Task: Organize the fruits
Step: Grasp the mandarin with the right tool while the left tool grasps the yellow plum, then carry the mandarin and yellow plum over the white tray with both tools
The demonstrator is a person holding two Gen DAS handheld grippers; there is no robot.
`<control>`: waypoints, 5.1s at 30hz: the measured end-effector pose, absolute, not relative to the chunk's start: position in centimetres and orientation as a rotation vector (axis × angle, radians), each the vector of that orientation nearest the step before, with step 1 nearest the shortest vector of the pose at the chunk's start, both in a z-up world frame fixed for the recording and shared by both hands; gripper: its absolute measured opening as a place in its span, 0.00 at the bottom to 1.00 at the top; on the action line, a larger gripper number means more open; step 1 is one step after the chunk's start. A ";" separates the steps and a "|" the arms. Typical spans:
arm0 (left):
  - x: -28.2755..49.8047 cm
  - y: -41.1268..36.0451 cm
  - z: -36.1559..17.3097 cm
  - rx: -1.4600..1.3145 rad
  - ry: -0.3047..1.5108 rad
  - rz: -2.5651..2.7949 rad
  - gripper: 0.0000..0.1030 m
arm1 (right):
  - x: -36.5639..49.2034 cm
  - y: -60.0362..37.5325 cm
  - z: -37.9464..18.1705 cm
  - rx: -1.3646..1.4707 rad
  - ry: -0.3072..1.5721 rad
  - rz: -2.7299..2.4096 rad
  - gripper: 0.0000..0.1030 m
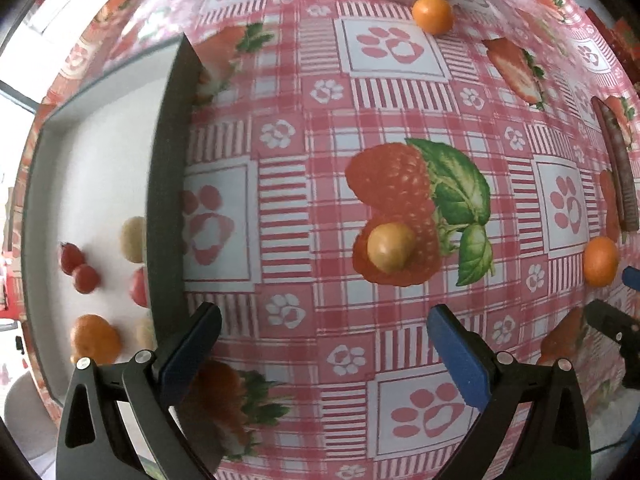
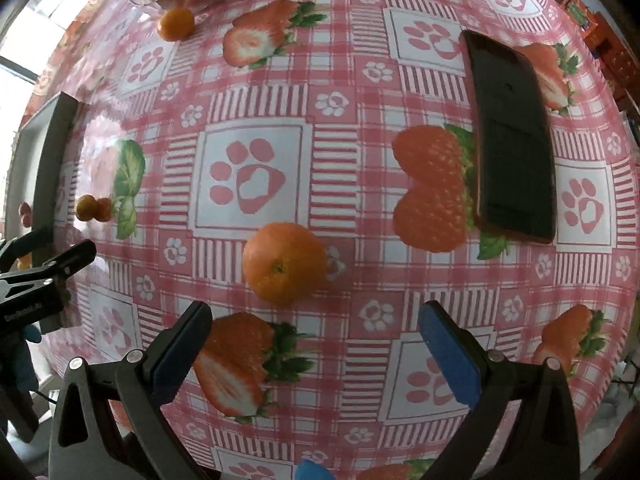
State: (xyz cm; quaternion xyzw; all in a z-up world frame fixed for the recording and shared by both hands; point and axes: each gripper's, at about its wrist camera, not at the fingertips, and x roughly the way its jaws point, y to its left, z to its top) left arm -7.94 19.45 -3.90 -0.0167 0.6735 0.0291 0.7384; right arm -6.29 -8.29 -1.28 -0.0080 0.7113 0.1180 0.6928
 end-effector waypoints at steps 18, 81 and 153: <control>-3.7 17.4 -3.1 -0.020 1.477 0.050 1.00 | -3.2 -5.3 -2.4 -0.044 1.637 0.218 0.59; -7.6 16.0 -0.9 -0.170 1.518 -0.097 0.23 | -7.6 -7.5 1.2 0.095 1.702 0.266 0.41; -14.1 38.9 3.2 -0.419 1.339 0.351 0.23 | -4.6 25.8 5.9 -0.301 1.512 0.826 0.41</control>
